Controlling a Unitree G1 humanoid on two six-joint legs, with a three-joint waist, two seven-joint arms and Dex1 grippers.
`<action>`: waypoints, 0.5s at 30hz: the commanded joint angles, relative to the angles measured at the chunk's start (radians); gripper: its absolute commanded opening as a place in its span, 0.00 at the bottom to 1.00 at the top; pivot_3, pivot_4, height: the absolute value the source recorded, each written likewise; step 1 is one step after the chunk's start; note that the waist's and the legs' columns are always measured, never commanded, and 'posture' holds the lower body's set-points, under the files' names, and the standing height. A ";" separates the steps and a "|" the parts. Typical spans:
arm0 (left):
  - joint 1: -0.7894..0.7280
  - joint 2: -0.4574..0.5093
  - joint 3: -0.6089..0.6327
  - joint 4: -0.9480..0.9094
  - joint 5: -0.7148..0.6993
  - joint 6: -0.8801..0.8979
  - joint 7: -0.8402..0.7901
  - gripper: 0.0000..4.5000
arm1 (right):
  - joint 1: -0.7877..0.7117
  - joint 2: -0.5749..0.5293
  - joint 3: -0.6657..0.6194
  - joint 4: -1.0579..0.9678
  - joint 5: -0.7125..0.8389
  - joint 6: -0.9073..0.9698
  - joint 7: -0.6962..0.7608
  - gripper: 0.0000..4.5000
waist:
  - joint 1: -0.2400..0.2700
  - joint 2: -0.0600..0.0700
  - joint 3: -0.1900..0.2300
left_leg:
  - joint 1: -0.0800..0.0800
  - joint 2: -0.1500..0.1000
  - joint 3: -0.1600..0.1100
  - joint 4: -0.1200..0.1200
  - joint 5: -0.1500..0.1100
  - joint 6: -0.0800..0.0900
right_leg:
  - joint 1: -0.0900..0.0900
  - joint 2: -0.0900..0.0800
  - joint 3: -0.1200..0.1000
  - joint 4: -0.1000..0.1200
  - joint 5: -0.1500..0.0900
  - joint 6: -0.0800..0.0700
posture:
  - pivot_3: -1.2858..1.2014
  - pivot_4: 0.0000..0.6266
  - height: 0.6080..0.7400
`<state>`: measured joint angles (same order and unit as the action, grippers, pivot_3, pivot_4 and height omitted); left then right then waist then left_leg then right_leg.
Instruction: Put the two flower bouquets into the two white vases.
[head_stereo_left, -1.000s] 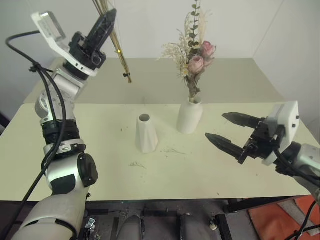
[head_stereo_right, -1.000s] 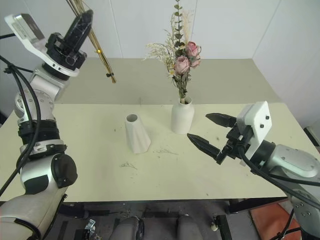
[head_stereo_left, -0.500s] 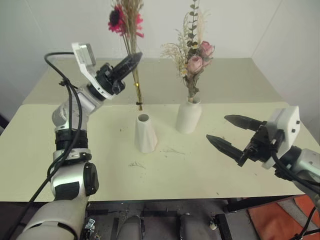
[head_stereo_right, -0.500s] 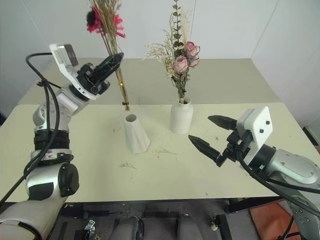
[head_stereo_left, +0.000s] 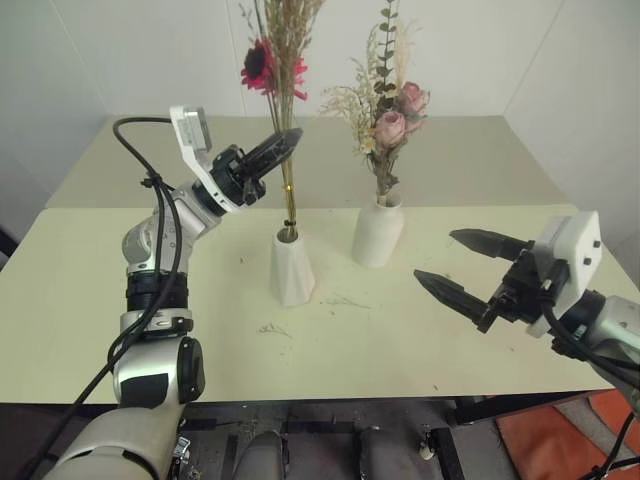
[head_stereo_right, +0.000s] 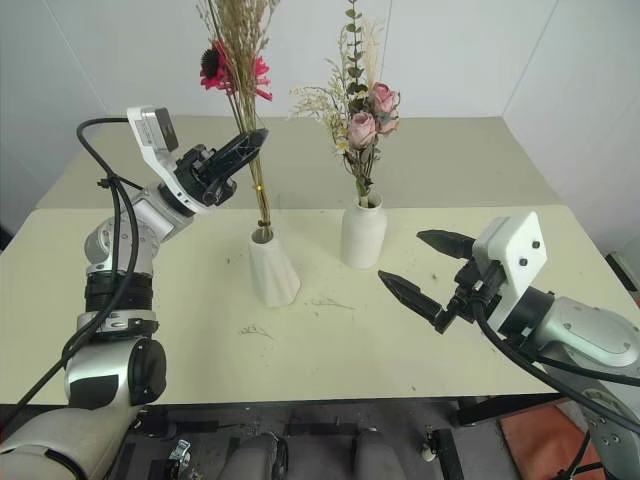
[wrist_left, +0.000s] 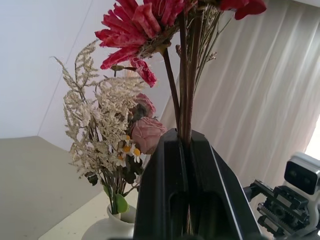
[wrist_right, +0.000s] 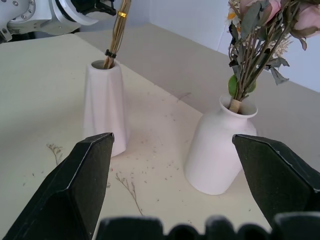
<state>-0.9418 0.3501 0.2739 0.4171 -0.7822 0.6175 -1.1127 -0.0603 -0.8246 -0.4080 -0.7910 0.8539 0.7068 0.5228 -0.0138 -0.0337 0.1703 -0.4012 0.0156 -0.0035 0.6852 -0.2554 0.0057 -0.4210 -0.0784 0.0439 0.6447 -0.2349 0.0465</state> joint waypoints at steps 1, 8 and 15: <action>-0.002 0.013 -0.011 -0.040 0.010 -0.020 -0.014 0.01 | -0.004 -0.001 -0.026 -0.012 -0.002 -0.032 0.004 1.00 | 0.000 0.000 0.000 | 0.000 0.000 0.000 0.000 0.000 0.000 | 0.000 0.000 0.000 0.000 0.000 0.000 | 0.52 0.24 1.00; 0.034 0.014 -0.036 -0.068 0.017 -0.032 -0.050 0.01 | 0.000 -0.001 -0.024 -0.012 -0.008 -0.033 0.008 1.00 | 0.000 0.000 0.000 | 0.000 0.000 0.000 0.000 0.000 0.000 | 0.000 0.000 0.000 0.000 0.000 0.000 | 0.52 0.24 1.00; 0.091 0.028 -0.073 -0.097 0.053 -0.062 -0.088 0.01 | 0.003 -0.003 -0.027 -0.010 -0.009 -0.033 0.014 1.00 | 0.000 0.000 0.000 | 0.000 0.000 0.000 0.000 0.000 0.000 | 0.000 0.000 0.000 0.000 0.000 0.000 | 0.52 0.24 1.00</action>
<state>-0.8419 0.3672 0.2010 0.3619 -0.7310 0.5800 -1.1843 -0.0556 -0.8245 -0.4079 -0.7903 0.8454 0.7045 0.5329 -0.0136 -0.0337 0.1703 -0.4008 0.0157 -0.0034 0.6852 -0.2554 0.0057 -0.4209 -0.0783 0.0440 0.6448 -0.2349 0.0465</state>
